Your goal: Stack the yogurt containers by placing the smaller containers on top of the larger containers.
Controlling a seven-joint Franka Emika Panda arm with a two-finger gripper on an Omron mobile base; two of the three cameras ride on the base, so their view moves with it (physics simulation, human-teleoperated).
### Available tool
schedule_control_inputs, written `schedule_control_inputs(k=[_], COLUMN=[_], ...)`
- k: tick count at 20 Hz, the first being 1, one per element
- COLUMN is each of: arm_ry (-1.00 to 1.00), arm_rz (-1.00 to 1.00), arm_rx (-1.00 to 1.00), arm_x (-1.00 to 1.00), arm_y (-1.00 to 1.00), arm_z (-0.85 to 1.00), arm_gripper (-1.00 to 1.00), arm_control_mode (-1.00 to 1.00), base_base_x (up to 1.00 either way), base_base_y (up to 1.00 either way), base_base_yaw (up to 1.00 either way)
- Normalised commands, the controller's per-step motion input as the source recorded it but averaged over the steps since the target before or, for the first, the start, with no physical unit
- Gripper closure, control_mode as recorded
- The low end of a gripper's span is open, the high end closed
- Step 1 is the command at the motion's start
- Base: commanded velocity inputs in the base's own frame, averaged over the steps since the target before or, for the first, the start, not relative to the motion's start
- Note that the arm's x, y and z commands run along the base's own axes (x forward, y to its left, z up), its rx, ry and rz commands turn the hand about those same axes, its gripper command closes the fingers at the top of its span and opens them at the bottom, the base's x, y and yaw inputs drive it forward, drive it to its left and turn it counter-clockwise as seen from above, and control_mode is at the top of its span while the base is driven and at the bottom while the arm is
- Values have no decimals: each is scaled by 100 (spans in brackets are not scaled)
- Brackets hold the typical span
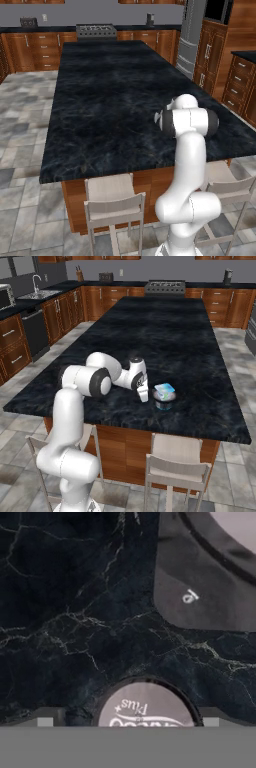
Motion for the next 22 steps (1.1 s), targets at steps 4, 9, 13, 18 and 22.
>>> schedule_control_inputs(k=[4, 9, 13, 18, 22], arm_ry=[0, 1, 0, 0, 0], arm_rz=[-2, -1, 0, 0, -2], arm_rx=[0, 0, 0, 0, 0], arm_x=[5, 1, 0, -4, -9], arm_y=[0, 2, 0, 0, 0], arm_z=[-9, -13, -1, 4, 22], arm_gripper=[-100, 100, 100, 100, 100], arm_control_mode=[-100, -100, -100, -100, -100], base_base_x=[0, 0, 0, 0, 0], base_base_y=[0, 0, 0, 0, 0], base_base_yaw=[0, 0, 0, 0, 0])
